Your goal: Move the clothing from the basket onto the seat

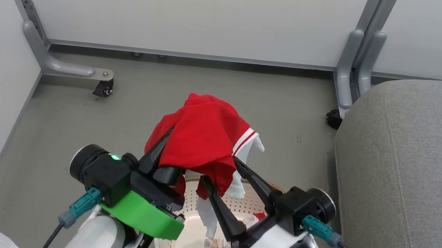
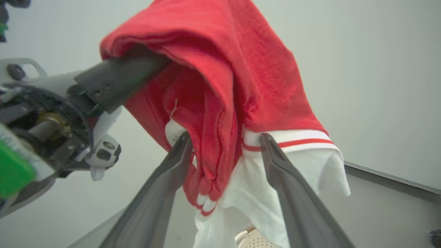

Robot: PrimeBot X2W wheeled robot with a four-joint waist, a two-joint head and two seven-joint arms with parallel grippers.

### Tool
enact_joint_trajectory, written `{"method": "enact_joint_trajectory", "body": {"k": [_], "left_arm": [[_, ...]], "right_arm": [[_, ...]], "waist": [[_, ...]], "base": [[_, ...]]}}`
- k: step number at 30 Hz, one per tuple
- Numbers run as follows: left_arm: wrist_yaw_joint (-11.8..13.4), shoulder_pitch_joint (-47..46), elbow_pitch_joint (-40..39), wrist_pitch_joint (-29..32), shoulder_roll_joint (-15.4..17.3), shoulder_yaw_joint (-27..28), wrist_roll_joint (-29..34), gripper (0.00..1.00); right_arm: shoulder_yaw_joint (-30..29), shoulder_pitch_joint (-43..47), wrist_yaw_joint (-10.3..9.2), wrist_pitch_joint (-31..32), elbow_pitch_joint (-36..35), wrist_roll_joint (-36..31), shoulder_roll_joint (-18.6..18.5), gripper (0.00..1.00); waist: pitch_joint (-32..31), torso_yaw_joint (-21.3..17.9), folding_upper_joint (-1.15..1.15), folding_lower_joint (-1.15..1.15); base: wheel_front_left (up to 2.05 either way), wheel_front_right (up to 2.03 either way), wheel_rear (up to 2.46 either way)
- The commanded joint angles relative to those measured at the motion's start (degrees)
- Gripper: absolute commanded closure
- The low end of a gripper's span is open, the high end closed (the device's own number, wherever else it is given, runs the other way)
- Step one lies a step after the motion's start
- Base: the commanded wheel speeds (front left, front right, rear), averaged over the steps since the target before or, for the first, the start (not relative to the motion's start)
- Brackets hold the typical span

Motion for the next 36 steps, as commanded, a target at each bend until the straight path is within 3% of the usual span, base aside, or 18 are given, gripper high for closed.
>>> {"method": "enact_joint_trajectory", "body": {"k": [1, 11, 12, 13, 14, 31, 32, 35, 36], "left_arm": [[-0.22, -1.45, -0.23, -0.20, -0.04, -0.31, 0.40, 1.00], [-0.46, -2.45, -0.44, -0.21, -0.29, -3.18, -0.54, 1.00], [-0.48, -2.47, -0.43, -0.21, -0.27, -3.28, -0.62, 1.00], [-0.49, -2.49, -0.48, -0.21, -0.27, -3.39, -0.81, 1.00], [-0.51, -2.51, -0.48, -0.21, -0.24, -3.49, -0.91, 1.00], [-0.47, -1.96, 0.23, -0.21, 0.15, -3.62, -1.32, 1.00], [-0.47, -1.93, 0.29, -0.21, 0.21, -3.68, -1.32, 0.96], [-0.39, -1.72, 0.08, -0.21, 0.08, -3.37, -1.26, 0.00], [-0.25, -1.53, -0.01, -0.21, 0.09, -3.34, -0.99, 0.00]], "right_arm": [[0.00, -1.79, 0.00, -0.84, 1.61, -0.47, 0.09, 0.00], [3.67, -9.46, 0.00, -4.59, 12.38, 1.07, 1.19, 0.00], [3.95, -9.85, 0.00, -4.94, 12.91, 1.39, 1.29, 0.23], [4.26, -10.50, 0.00, -5.35, 13.53, 1.66, 1.32, 0.70], [4.60, -10.91, 0.00, -5.59, 14.13, 2.13, 1.36, 1.00], [6.67, -13.12, 0.00, -7.91, 18.44, 7.17, 1.51, 1.00], [6.71, -13.18, 0.00, -7.97, 18.46, 7.38, 1.51, 1.00], [6.68, -13.46, 0.00, -8.11, 18.49, 7.76, 1.51, 1.00], [6.48, -13.73, 0.00, -8.28, 18.43, 7.95, 1.52, 1.00]], "waist": [[0.81, 0.73, 0.00, 0.00], [2.16, 2.30, 0.00, 0.00], [2.17, 2.35, 0.00, 0.00], [2.24, 2.38, 0.00, 0.00], [2.27, 2.41, 0.00, 0.00], [1.59, 2.60, 0.00, 0.00], [1.56, 2.58, 0.00, 0.00], [1.52, 2.57, 0.00, 0.00], [1.48, 2.56, 0.00, 0.00]], "base": [[0.00, 0.00, 0.00], [0.00, 0.00, 0.00], [0.00, 0.00, 0.00], [0.00, 0.00, 0.00], [0.00, 0.00, 0.00], [0.00, 0.00, 0.00], [0.00, 0.00, 0.00], [0.00, 0.00, 0.00], [0.00, 0.00, 0.00]]}}
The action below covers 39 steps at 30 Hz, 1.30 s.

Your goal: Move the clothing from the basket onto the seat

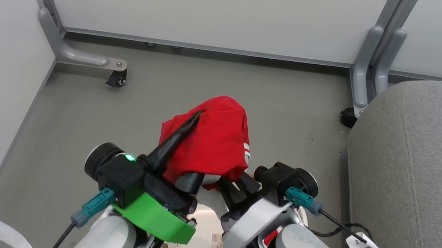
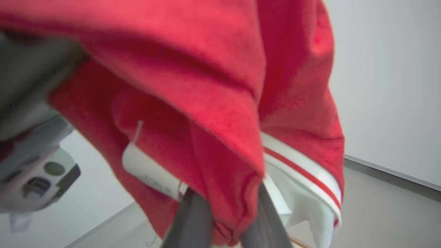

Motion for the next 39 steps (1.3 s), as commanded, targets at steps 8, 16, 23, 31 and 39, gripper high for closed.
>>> {"method": "enact_joint_trajectory", "body": {"k": [8, 16, 23, 31, 39], "left_arm": [[-0.15, 1.03, -0.12, -0.07, 2.01, -2.36, 1.11, 0.00], [-0.20, 2.44, 2.58, 1.50, 4.28, -6.26, 2.99, 0.00], [-0.22, 3.56, 4.32, 1.81, 5.65, -7.50, 2.52, 0.00], [-0.22, 4.52, 4.76, 2.24, 7.18, -8.76, 1.98, 0.00], [0.31, 4.79, 3.53, 2.54, 8.00, -9.17, 1.73, 0.00]], "right_arm": [[-3.83, -3.01, 0.00, -0.86, 1.04, -0.53, -0.02, 1.00], [-9.22, -4.83, 0.00, -1.14, 3.16, -1.31, -0.88, 1.00], [-12.27, -4.07, 0.00, -1.23, 4.90, -1.72, -1.65, 1.00], [-12.66, -2.76, 0.00, -1.31, 5.99, -1.58, -1.88, 1.00], [-12.55, -2.67, 0.00, -1.22, 6.01, -1.48, -1.77, 1.00]], "waist": [[0.29, -0.05, 0.00, 0.00], [0.67, -0.14, 0.00, 0.00], [0.36, -0.45, 0.00, 0.00], [-0.04, -1.24, 0.00, 0.00], [0.52, -5.33, 0.00, 0.00]], "base": [[0.00, 0.00, 0.00], [0.00, 0.00, 0.00], [0.00, 0.00, 0.00], [0.00, 0.00, 0.00], [0.00, 0.00, 0.00]]}}
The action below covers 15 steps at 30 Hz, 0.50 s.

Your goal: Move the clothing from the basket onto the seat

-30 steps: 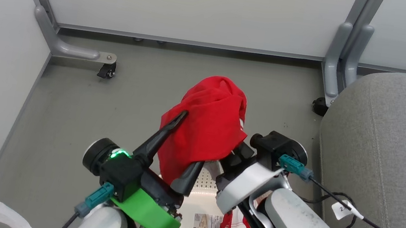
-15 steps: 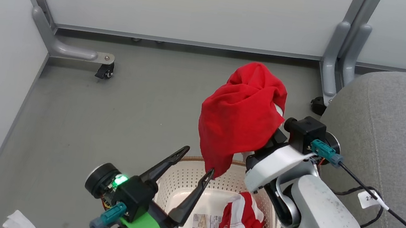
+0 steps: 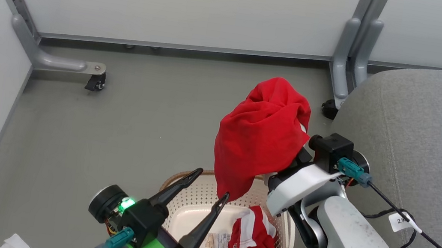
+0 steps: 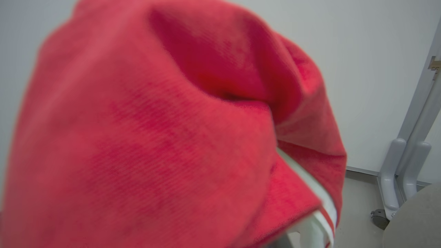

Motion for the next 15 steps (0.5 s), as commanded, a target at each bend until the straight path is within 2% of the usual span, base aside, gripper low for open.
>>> {"method": "enact_joint_trajectory", "body": {"k": [1, 15], "left_arm": [[0.13, 0.79, -0.29, 0.17, 0.47, 0.05, -0.30, 0.00], [0.61, -1.31, -2.41, 1.39, 1.83, -1.09, -0.50, 0.00]], "right_arm": [[0.00, 0.51, 0.00, -0.25, -0.05, 0.13, -0.12, 1.00], [-3.75, -0.25, 0.00, -0.23, -1.33, -0.62, -0.65, 1.00]], "waist": [[0.48, -2.53, 0.00, 0.00], [4.23, -18.62, 0.00, 0.00]], "base": [[0.00, 0.00, 0.00], [0.00, 0.00, 0.00]]}}
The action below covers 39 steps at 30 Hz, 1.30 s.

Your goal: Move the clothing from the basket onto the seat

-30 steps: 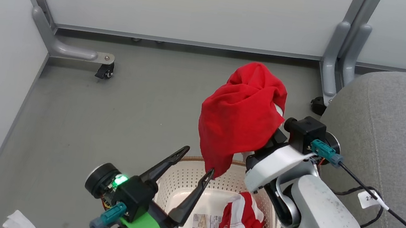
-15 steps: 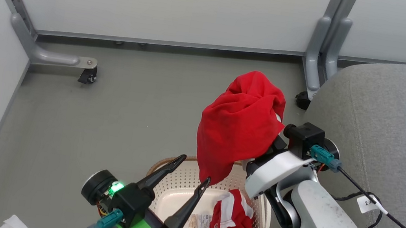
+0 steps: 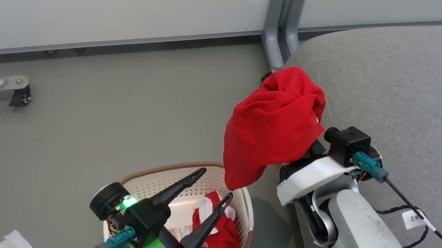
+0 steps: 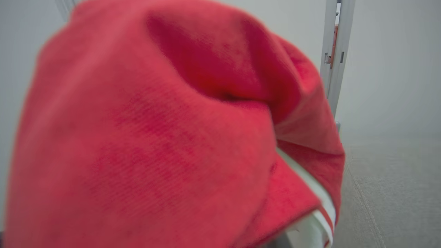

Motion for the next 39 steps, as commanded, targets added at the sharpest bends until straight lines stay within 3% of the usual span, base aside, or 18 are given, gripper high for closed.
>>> {"method": "enact_joint_trajectory", "body": {"k": [1, 9, 17, 26, 39], "left_arm": [[0.16, -1.02, -0.42, 0.00, 0.74, 0.25, -0.10, 0.00], [0.87, -2.09, -2.34, 0.63, 2.15, 0.67, 0.08, 0.00], [0.59, -4.23, -4.61, 2.42, 3.53, 0.12, 0.92, 0.00], [0.23, -9.25, -7.93, 4.39, 5.56, 0.72, 1.93, 0.00], [-0.17, -18.07, -12.48, 5.38, 6.92, 0.88, 4.73, 0.00]], "right_arm": [[-0.63, 0.09, 0.00, -0.18, -0.42, -0.24, -0.15, 1.00], [-6.18, 1.60, 0.00, -0.18, -1.55, -1.58, -0.71, 1.00], [-12.30, 1.10, 0.00, -0.19, -0.96, -2.46, -1.09, 1.00], [-20.20, -5.39, 0.00, -0.19, 2.56, -0.35, -2.02, 1.00], [-30.14, -21.21, 0.00, -0.18, 7.48, -0.30, -8.41, 1.00]], "waist": [[2.68, -7.47, 0.00, 0.00], [5.85, -15.69, 0.00, 0.00], [9.99, -18.60, 0.00, 0.00], [17.67, -15.05, 0.00, 0.00], [31.51, -5.73, 0.00, 0.00]], "base": [[0.00, 0.00, 0.00], [0.00, 0.00, 0.00], [0.00, 0.00, 0.00], [0.00, 0.00, 0.00], [0.00, 0.00, 0.00]]}}
